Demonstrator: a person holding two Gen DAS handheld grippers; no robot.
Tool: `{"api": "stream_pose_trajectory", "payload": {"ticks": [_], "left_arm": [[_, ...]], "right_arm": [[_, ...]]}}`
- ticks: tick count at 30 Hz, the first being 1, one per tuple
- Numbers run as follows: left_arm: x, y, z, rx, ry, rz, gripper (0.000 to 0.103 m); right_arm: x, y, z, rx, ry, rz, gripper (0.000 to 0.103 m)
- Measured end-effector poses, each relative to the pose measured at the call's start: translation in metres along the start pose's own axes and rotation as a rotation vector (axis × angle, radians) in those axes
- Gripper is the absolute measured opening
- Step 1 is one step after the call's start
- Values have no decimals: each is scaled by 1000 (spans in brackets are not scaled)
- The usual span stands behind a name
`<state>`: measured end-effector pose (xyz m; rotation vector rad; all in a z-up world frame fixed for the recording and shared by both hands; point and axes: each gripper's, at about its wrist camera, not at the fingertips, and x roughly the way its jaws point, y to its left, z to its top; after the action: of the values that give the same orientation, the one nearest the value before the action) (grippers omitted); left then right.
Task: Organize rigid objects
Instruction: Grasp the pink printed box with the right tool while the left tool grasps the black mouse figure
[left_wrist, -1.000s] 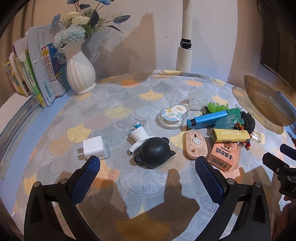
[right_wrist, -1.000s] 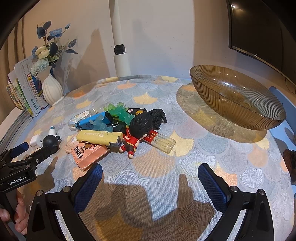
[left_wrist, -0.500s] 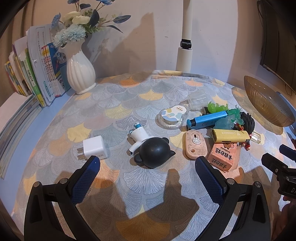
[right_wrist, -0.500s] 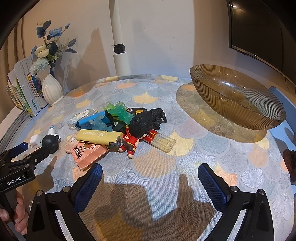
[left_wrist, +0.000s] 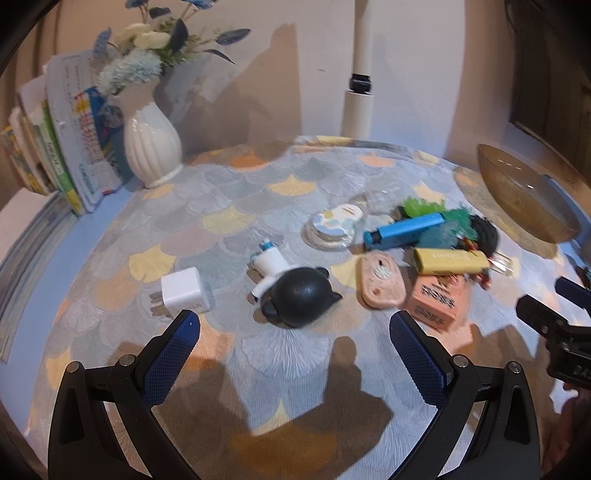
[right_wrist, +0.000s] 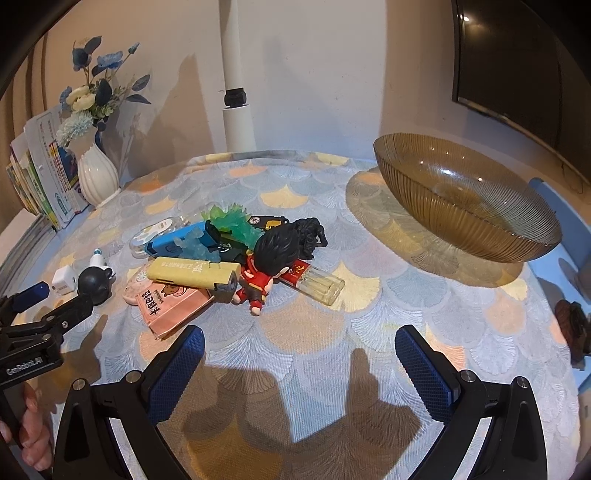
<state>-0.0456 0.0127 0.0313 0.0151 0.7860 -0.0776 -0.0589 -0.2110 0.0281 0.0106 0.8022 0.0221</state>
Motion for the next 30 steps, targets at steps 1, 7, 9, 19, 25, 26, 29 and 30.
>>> {"api": "stream_pose_trajectory", "payload": {"ticks": [1,7,9,19,25,26,29,30], "left_arm": [[-5,6,-1,27,6,-38,102],[-16,41,12,219,23,-59,102],[-11,47,18,227,26,-103,102],[24,29,26,203,125,-312,101],[39,26,33,152,155,-326,91],[41,28,33,141,158,-329,91],[44,33,33,112,159,-326,82],[43,32,34,113,158,-323,82]], "right_arm": [[-3,3,-1,-7,-1,-13,103],[-9,32,-9,4,100,159,98],[1,46,-8,29,146,211,89],[30,75,4,210,233,191,82],[42,73,18,314,175,84,73],[44,74,20,309,180,72,72],[47,84,25,267,177,35,64],[49,86,26,232,172,24,63]]}}
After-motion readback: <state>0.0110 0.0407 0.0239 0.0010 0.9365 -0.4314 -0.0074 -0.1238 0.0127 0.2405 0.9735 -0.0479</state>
